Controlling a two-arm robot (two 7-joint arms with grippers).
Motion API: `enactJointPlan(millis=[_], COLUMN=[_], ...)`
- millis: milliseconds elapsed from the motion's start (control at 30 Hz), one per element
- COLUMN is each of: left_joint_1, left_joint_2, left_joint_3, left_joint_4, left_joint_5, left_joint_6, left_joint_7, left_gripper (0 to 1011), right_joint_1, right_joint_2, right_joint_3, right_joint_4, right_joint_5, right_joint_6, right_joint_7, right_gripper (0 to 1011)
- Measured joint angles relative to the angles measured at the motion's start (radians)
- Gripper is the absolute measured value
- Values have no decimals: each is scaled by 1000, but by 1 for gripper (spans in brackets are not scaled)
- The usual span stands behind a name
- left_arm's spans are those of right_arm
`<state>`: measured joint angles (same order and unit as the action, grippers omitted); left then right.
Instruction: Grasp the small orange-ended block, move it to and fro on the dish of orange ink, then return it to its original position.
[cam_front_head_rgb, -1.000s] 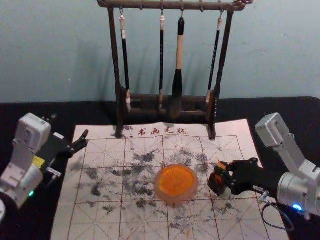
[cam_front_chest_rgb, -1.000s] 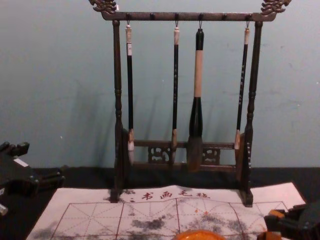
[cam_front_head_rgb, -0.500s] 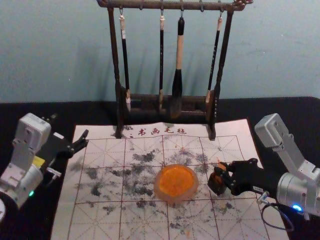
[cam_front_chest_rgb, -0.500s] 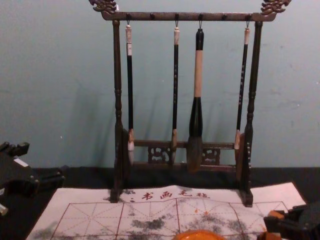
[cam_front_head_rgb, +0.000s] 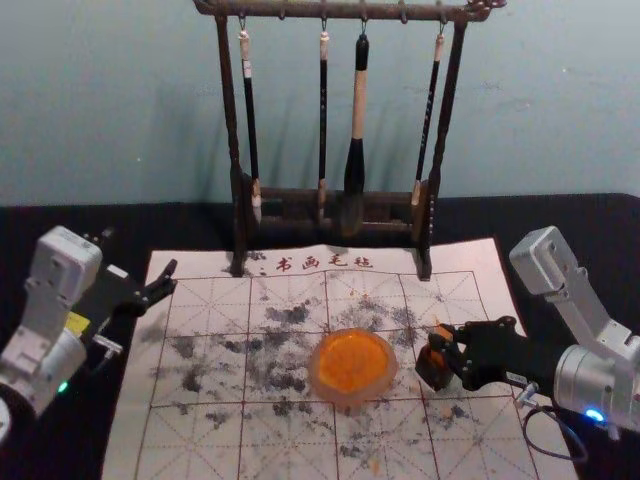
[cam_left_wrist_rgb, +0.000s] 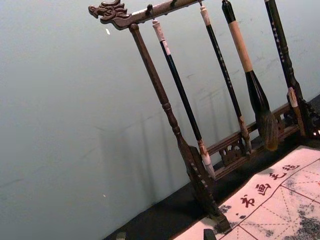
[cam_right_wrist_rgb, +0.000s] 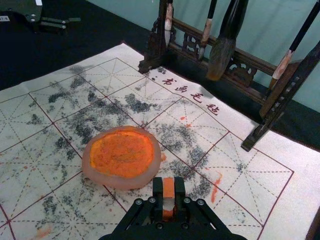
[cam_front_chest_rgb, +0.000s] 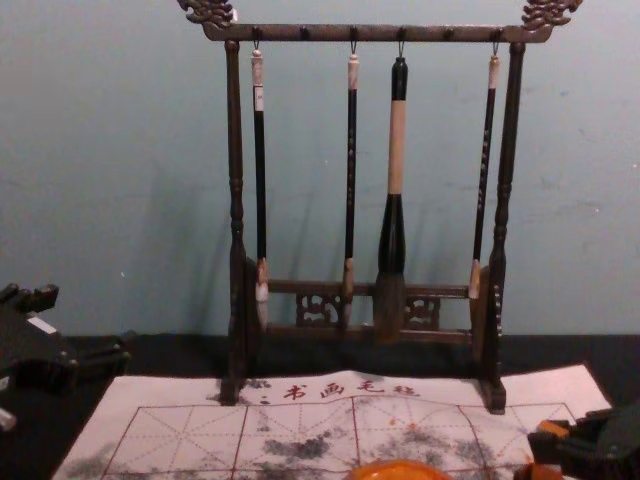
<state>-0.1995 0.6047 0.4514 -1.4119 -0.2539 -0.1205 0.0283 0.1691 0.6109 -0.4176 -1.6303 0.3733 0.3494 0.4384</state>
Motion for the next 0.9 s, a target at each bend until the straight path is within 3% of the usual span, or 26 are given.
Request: enactJointPlan(millis=[200,900], left_joint_1=[0,0], left_joint_2=[0,0], left_joint_3=[0,0], left_joint_4=[0,0], left_joint_5=[0,0], left_joint_6=[0,0], left_joint_7=[0,0], left_gripper=[1002,1001], right_joint_1=[0,0], right_joint_2=[0,0], right_joint_3=[0,0], right_joint_4=[0,0], right_joint_5=[0,1], right_joint_6=[0,0], right_joint_7=[0,0], right_gripper=[120,790])
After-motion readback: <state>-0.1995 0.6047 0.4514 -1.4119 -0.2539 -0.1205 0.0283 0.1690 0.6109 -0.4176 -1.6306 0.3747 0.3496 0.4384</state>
